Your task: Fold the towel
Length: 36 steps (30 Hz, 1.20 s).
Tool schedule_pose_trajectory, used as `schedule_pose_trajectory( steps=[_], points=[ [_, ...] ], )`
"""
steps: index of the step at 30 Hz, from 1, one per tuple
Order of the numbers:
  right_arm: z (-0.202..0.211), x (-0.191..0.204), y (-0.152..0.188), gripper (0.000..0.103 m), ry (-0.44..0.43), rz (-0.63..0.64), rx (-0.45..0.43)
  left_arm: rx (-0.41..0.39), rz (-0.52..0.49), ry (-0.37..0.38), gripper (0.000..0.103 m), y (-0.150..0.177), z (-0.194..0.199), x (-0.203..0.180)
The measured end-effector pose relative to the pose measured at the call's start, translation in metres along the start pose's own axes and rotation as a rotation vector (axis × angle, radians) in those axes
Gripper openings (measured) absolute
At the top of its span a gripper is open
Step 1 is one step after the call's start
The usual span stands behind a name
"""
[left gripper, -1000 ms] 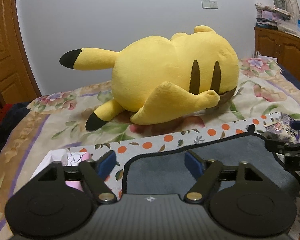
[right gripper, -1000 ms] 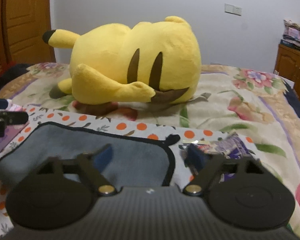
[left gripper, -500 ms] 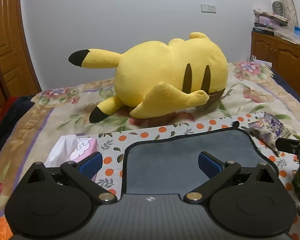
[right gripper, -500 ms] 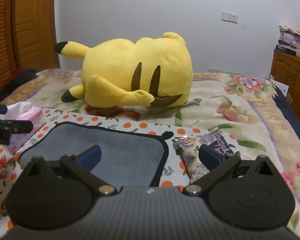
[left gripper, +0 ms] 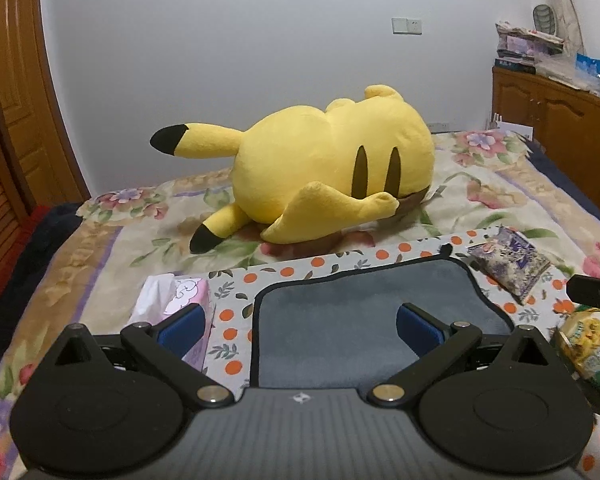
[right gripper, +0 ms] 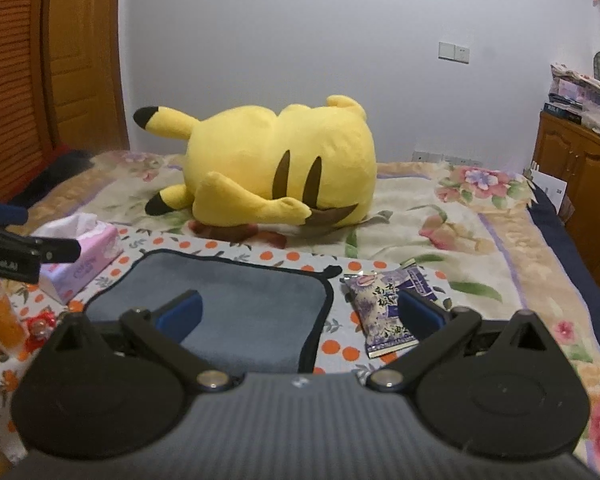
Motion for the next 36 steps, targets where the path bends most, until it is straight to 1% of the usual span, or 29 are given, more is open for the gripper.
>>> schedule_pose_trajectory(
  steps=[7, 13, 19, 31, 36],
  points=[
    [0.033, -0.001, -0.009, 0.103, 0.005, -0.010, -0.013, 0.007, 0.000, 0.013, 0.103, -0.006, 0.036, -0.002],
    [0.063, 0.000, -0.018, 0.103, 0.005, -0.012, -0.044, 0.006, 0.011, 0.014, 0.103, -0.007, 0.066, 0.000],
    [0.082, 0.002, -0.015, 0.103, -0.005, -0.026, -0.050, 0.003, 0.042, 0.017, 0.103, -0.006, 0.092, 0.001],
    [0.124, 0.003, -0.017, 0.103, -0.011, -0.046, -0.073, -0.011, 0.047, 0.010, 0.103, 0.002, 0.145, 0.001],
    [0.146, 0.002, -0.020, 0.103, -0.004, -0.059, -0.088, -0.019, 0.059, 0.022, 0.103, 0.006, 0.170, -0.002]
  ],
)
Point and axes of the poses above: each gripper's, at about its wrist camera, not at the fingertips, and z roughly against the way its jaws point, x to its left, y to its underside, the point moved 6 cm from there along -z, roughly the way its jaws point, and after that the axes turned 9 degrees about -z, right-handed, at the moved point
